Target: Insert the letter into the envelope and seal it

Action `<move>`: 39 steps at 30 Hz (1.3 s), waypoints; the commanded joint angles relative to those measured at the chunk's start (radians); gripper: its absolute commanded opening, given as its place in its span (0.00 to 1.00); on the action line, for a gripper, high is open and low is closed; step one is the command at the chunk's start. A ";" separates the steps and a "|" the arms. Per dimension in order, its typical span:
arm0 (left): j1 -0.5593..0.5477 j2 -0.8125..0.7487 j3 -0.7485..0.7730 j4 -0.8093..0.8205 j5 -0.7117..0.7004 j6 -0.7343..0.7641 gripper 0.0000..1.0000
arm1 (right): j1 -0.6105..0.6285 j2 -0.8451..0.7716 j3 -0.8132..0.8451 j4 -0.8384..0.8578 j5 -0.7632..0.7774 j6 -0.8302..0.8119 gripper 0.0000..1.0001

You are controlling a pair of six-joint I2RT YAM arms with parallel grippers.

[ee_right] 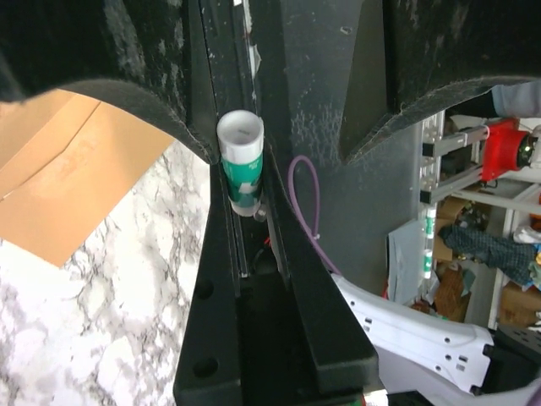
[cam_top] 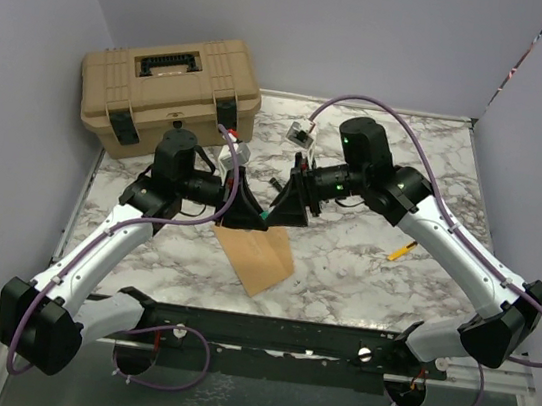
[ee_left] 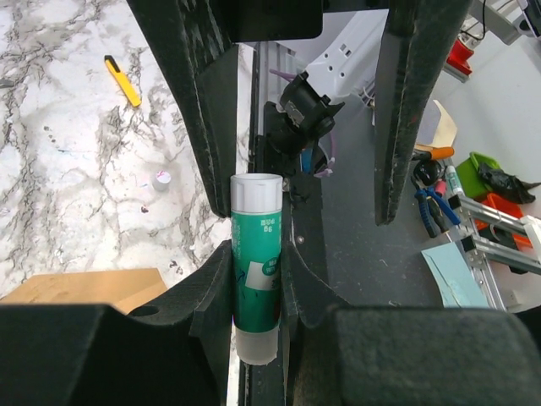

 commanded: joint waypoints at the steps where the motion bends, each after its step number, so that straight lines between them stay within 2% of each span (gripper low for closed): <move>1: 0.005 -0.019 0.022 0.023 0.012 0.021 0.00 | 0.008 -0.017 0.005 -0.117 0.012 -0.037 0.62; 3: 0.005 -0.020 0.020 0.022 0.010 0.021 0.00 | 0.008 -0.015 0.007 -0.109 0.020 -0.030 0.51; 7: 0.005 -0.019 0.017 0.023 0.006 0.021 0.00 | 0.008 -0.010 0.009 -0.071 0.009 0.005 0.17; 9: 0.005 -0.021 0.018 0.020 -0.001 0.020 0.00 | 0.007 -0.009 -0.009 -0.005 0.021 0.065 0.03; 10: 0.005 -0.022 0.020 0.020 -0.028 0.019 0.00 | 0.008 -0.009 -0.037 0.067 0.035 0.136 0.01; 13: 0.005 -0.030 0.055 -0.025 -0.251 0.044 0.00 | 0.008 0.024 -0.128 0.249 0.146 0.402 0.01; 17: 0.004 -0.065 0.070 -0.052 -0.580 0.123 0.00 | 0.014 0.063 -0.145 0.249 0.365 0.677 0.01; 20: 0.004 -0.049 0.072 -0.036 -0.677 0.155 0.00 | 0.013 0.088 -0.084 0.182 0.507 0.785 0.00; 23: 0.003 -0.025 0.083 -0.033 -0.752 0.194 0.00 | 0.014 0.126 -0.072 0.208 0.528 0.885 0.00; 27: 0.002 -0.011 0.102 -0.036 -0.789 0.250 0.00 | 0.013 0.160 -0.073 0.238 0.494 0.942 0.00; 28: 0.002 -0.008 0.106 -0.039 -0.777 0.251 0.00 | 0.013 0.161 -0.067 0.252 0.479 0.931 0.03; 29: 0.003 -0.008 0.109 -0.043 -0.764 0.246 0.00 | 0.013 0.160 -0.059 0.264 0.463 0.918 0.13; 30: 0.001 -0.009 0.108 -0.045 -0.751 0.244 0.00 | 0.013 0.156 -0.050 0.269 0.453 0.903 0.28; 31: 0.003 -0.013 0.105 -0.048 -0.741 0.240 0.00 | 0.012 0.149 -0.045 0.274 0.445 0.885 0.39; 32: 0.003 -0.018 0.100 -0.049 -0.734 0.238 0.00 | 0.013 0.143 -0.039 0.277 0.440 0.866 0.44; 35: 0.002 -0.036 0.080 -0.050 -0.719 0.233 0.00 | 0.014 0.140 -0.018 0.256 0.427 0.832 0.46; 39: 0.002 -0.043 0.076 -0.055 -0.704 0.229 0.00 | 0.014 0.169 -0.008 0.232 0.380 0.826 0.44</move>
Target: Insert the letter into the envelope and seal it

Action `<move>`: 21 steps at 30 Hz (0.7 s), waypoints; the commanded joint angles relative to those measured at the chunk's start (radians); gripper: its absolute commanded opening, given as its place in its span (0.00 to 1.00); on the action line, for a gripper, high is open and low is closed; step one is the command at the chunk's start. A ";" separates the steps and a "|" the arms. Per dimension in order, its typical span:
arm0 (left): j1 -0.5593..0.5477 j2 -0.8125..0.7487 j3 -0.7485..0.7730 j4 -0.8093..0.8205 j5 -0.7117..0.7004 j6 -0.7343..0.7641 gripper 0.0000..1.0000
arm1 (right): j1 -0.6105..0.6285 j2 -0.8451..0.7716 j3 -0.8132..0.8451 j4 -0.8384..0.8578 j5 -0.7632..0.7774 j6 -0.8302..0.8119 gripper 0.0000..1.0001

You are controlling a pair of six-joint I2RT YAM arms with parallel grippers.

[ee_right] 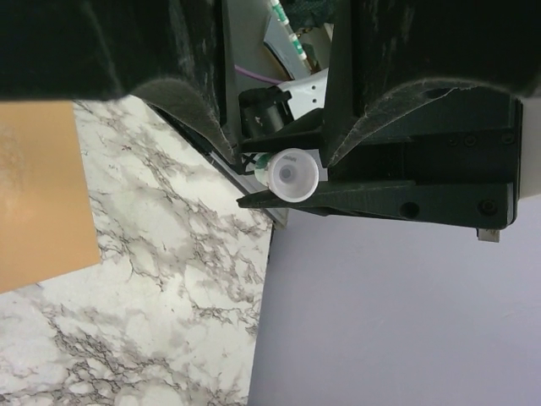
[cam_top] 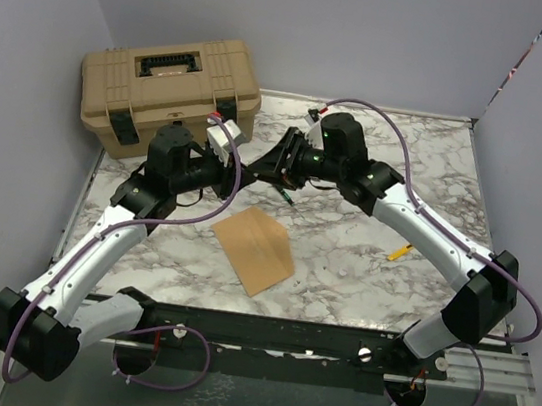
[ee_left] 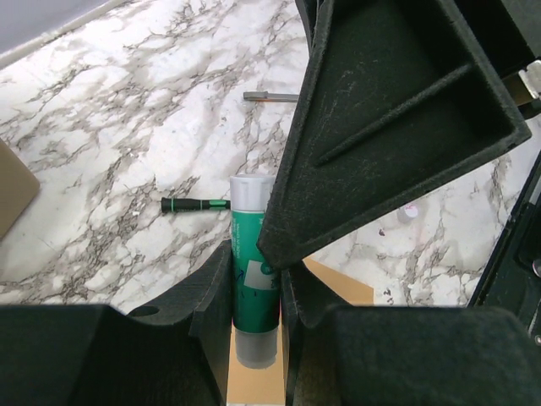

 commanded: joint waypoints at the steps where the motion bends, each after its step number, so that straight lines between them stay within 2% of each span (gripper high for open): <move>1: -0.002 -0.014 0.018 0.042 0.003 0.010 0.00 | 0.020 0.019 0.021 -0.022 -0.095 -0.021 0.42; 7: -0.001 -0.028 0.024 0.026 -0.004 -0.013 0.00 | 0.020 -0.013 -0.006 0.021 -0.063 -0.016 0.12; 12: -0.001 -0.038 0.033 0.008 0.005 -0.102 0.13 | 0.018 -0.102 -0.105 0.189 0.034 -0.001 0.01; 15: 0.000 -0.047 0.031 0.002 0.045 -0.135 0.14 | 0.019 -0.149 -0.151 0.277 0.072 -0.014 0.00; 17: 0.000 -0.054 0.025 0.001 0.081 -0.136 0.03 | 0.019 -0.151 -0.132 0.269 0.071 -0.033 0.01; 18: 0.000 -0.056 0.022 0.002 0.090 -0.133 0.00 | 0.018 -0.143 -0.104 0.230 0.068 -0.049 0.05; 21: 0.000 -0.059 0.014 0.002 0.089 -0.122 0.00 | 0.019 -0.112 -0.043 0.123 0.055 -0.070 0.32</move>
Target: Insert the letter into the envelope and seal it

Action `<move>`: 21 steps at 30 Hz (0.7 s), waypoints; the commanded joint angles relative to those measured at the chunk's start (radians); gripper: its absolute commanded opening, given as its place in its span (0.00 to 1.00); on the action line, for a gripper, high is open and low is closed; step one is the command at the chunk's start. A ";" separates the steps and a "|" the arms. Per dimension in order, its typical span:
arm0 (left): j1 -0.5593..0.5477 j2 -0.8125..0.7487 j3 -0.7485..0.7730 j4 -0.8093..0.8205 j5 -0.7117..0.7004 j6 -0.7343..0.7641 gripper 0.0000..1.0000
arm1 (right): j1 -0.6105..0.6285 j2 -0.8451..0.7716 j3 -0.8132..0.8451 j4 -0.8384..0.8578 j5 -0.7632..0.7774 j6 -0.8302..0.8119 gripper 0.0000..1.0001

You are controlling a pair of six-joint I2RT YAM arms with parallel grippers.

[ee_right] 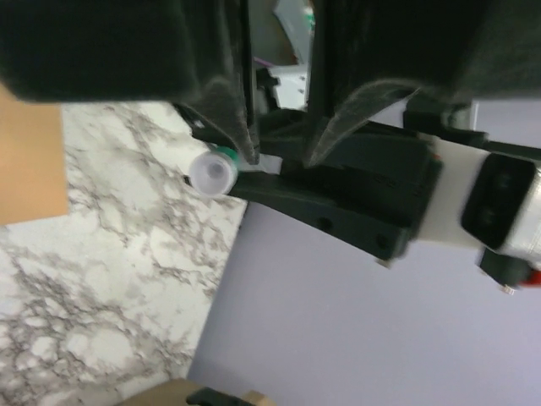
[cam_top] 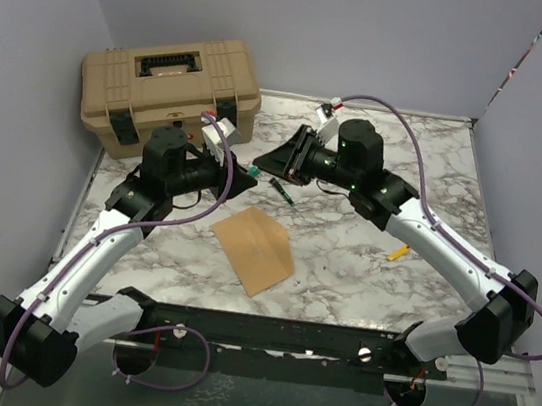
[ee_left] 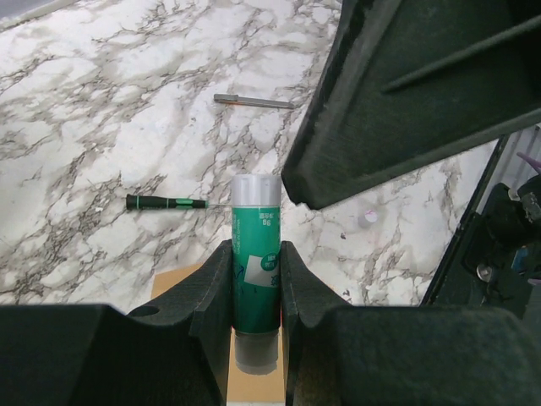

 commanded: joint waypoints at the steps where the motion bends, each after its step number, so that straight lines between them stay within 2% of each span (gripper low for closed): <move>1: -0.001 -0.025 0.013 0.014 0.047 -0.009 0.00 | 0.006 0.021 0.082 -0.085 0.014 -0.045 0.41; 3: -0.001 -0.028 0.014 0.015 0.043 -0.004 0.00 | 0.007 0.036 0.104 -0.156 0.030 -0.045 0.53; 5: -0.001 -0.031 0.015 0.014 0.039 0.002 0.00 | 0.007 0.040 0.106 -0.198 0.044 -0.037 0.58; 13: -0.002 -0.029 0.021 0.014 0.059 0.009 0.00 | 0.006 0.082 0.112 -0.201 -0.026 -0.011 0.60; 16: -0.001 -0.028 0.020 0.013 0.084 0.013 0.00 | 0.007 0.091 0.119 -0.195 -0.021 -0.017 0.56; 18: -0.002 -0.030 0.017 0.013 0.097 0.015 0.00 | 0.007 0.094 0.117 -0.182 -0.023 -0.015 0.50; 21: -0.001 -0.034 0.015 0.012 0.093 0.008 0.00 | 0.007 0.092 0.113 -0.164 -0.024 -0.004 0.29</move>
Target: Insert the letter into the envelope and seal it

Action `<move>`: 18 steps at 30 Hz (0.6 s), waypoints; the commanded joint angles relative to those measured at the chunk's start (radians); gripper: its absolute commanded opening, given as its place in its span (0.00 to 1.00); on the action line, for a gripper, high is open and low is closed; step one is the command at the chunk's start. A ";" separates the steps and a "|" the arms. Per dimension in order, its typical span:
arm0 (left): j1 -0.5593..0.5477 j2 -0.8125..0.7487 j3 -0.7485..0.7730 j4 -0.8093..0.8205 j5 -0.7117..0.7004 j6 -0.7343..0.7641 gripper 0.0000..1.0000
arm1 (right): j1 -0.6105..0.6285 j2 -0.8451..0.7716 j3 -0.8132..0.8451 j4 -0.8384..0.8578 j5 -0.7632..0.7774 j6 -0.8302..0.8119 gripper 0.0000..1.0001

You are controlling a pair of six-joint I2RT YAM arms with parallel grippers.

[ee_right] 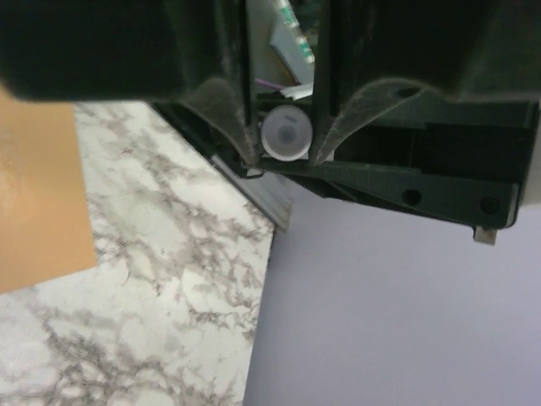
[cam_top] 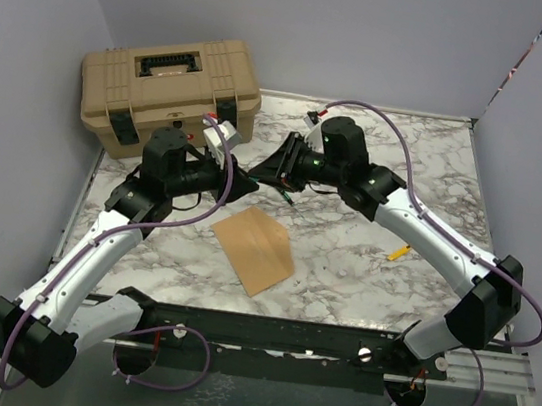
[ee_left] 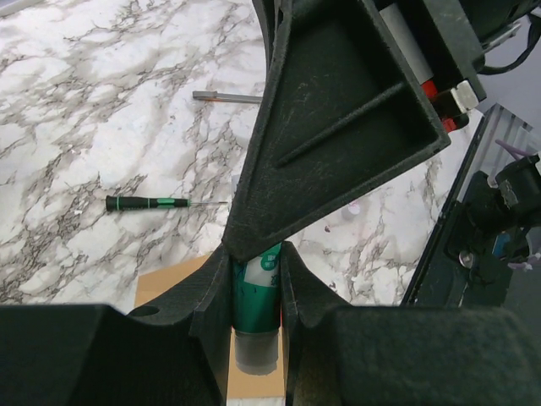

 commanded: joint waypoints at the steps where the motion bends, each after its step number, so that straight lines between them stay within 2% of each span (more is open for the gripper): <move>1: -0.001 -0.024 0.016 0.017 0.028 -0.006 0.00 | 0.006 -0.007 0.016 0.027 -0.016 0.017 0.22; 2: -0.001 -0.022 0.020 0.010 0.008 -0.022 0.00 | 0.006 -0.017 0.002 0.053 -0.017 0.028 0.16; 3: -0.001 -0.018 0.024 0.001 -0.016 -0.039 0.06 | 0.005 -0.030 -0.015 0.079 -0.020 0.036 0.10; 5: 0.000 -0.009 0.033 -0.024 -0.057 -0.073 0.28 | 0.004 -0.061 -0.045 0.136 -0.015 0.045 0.03; 7: 0.001 -0.005 0.032 -0.036 -0.074 -0.115 0.57 | -0.001 -0.098 -0.080 0.190 -0.002 0.048 0.01; 8: 0.000 -0.006 0.028 -0.035 -0.072 -0.143 0.67 | -0.003 -0.115 -0.103 0.217 0.002 0.048 0.00; 10: 0.001 -0.007 0.024 -0.031 -0.050 -0.200 0.79 | -0.010 -0.144 -0.133 0.266 0.004 0.049 0.01; 15: 0.000 -0.023 0.018 0.033 -0.024 -0.424 0.93 | -0.026 -0.199 -0.193 0.368 -0.003 0.060 0.00; 18: 0.001 -0.037 0.002 0.142 0.011 -0.592 0.95 | -0.035 -0.222 -0.224 0.419 -0.014 0.082 0.00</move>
